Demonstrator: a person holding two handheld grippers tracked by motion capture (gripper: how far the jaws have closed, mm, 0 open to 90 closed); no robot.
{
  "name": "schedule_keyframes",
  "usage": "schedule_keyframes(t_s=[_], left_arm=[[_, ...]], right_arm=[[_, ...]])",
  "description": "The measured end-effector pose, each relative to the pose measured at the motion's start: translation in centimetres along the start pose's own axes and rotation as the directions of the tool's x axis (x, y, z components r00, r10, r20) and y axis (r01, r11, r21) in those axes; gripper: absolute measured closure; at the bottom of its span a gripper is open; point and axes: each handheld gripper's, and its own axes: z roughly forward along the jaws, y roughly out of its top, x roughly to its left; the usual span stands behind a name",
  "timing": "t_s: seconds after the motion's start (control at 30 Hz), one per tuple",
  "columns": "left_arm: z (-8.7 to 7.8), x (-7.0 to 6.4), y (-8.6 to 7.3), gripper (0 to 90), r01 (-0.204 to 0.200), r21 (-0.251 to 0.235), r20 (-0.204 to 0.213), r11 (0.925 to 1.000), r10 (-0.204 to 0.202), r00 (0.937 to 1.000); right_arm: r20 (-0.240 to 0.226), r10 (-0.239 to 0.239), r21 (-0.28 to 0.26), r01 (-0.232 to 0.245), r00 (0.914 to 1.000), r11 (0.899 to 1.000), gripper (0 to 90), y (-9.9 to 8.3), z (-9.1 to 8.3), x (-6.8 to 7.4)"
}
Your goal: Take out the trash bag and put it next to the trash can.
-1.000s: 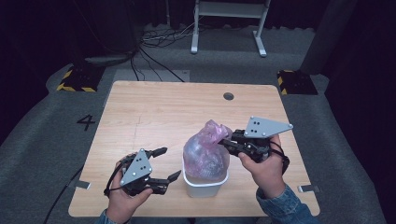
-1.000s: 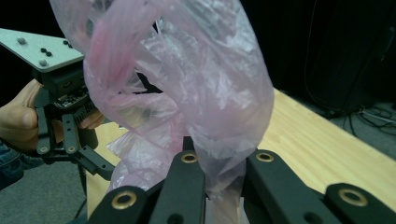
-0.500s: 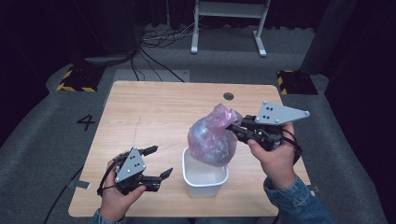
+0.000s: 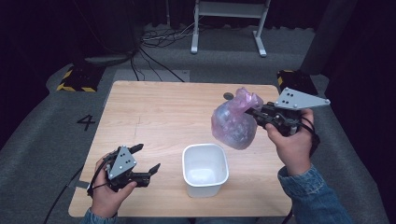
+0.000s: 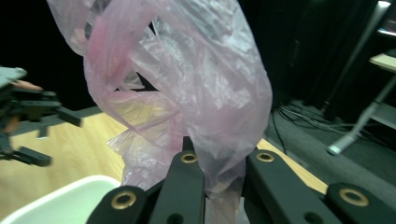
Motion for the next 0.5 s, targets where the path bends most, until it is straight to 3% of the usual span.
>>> schedule_keyframes(t_s=[0.13, 0.33, 0.5], left_arm=[[-0.2, 0.6, -0.6, 16.5, -0.003, 0.029, -0.033, 0.9996, 0.004, 0.9994], [-0.4, 1.4, -1.7, 16.4, 0.037, 0.019, -0.050, 0.9991, -0.036, 0.9981], [-0.4, 1.7, -2.5, 16.4, 0.025, 0.050, -0.088, 0.9985, -0.020, 0.9959]], right_arm=[[0.047, 0.026, 0.017, -0.027, 0.9985, 0.999, 88.0, -1.1, -0.2, -1.7], [0.111, 0.065, 0.049, -0.070, 0.9917, 0.996, 87.9, -3.1, -0.1, -4.2], [0.139, 0.100, 0.093, -0.114, 0.9852, 0.989, 87.7, -5.5, 0.6, -5.8]])
